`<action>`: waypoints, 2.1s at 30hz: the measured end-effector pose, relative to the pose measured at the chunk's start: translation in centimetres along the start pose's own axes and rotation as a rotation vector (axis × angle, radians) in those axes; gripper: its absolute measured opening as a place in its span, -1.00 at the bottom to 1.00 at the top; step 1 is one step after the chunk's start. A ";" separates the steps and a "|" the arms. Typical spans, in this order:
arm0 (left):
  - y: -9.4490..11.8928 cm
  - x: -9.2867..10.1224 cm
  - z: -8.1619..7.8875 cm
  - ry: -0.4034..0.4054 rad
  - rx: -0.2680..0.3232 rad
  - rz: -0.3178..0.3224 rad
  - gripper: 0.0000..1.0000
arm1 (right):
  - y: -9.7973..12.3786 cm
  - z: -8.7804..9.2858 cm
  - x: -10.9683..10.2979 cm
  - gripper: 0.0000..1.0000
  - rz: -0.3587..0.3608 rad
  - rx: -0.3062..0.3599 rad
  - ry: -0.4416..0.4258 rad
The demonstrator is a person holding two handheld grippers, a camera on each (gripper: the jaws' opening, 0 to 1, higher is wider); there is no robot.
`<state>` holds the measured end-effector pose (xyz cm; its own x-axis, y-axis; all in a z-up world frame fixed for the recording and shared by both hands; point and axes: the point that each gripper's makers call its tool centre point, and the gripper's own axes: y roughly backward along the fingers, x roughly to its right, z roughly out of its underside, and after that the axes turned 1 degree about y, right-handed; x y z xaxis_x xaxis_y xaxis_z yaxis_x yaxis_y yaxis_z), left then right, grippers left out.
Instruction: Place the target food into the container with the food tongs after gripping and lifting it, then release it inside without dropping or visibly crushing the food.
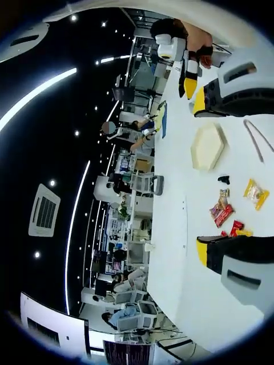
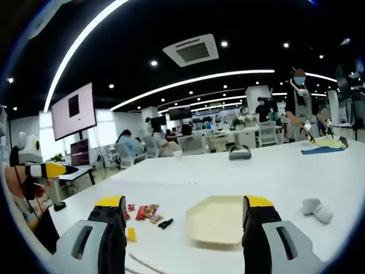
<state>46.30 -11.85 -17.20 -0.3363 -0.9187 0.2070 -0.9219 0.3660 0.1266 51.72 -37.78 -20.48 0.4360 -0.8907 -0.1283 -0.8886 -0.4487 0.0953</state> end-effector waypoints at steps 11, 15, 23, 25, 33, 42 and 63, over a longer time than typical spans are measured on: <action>0.4 3.1 3.0 -0.031 -0.081 0.150 0.53 | 0.2 -0.1 -0.6 0.66 -0.009 -0.023 0.052; 0.6 4.5 5.1 -0.078 -0.150 0.214 0.40 | 0.9 0.6 -0.6 0.62 0.006 -0.041 0.038; 0.8 6.3 7.5 -0.063 -0.231 0.322 -0.01 | 1.8 1.4 -0.8 0.55 0.013 -0.069 0.028; 0.7 6.7 8.8 -0.082 -0.272 0.352 0.00 | 2.3 1.7 -0.8 0.55 0.014 -0.079 0.027; -0.2 7.1 12.1 -0.169 -0.373 0.402 -0.23 | 5.1 3.4 0.5 0.53 0.065 -0.139 0.007; -0.9 7.5 13.1 -0.170 -0.406 0.419 -0.35 | 5.6 3.8 0.3 0.53 0.070 -0.149 0.007; -2.1 7.5 15.5 -0.171 -0.456 0.431 -0.30 | 6.7 4.8 1.1 0.50 0.103 -0.187 0.004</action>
<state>42.69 -21.80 -30.97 -0.7187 -0.6720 0.1787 -0.5360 0.6991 0.4733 45.55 -41.43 -24.67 0.3449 -0.9328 -0.1048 -0.8866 -0.3604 0.2898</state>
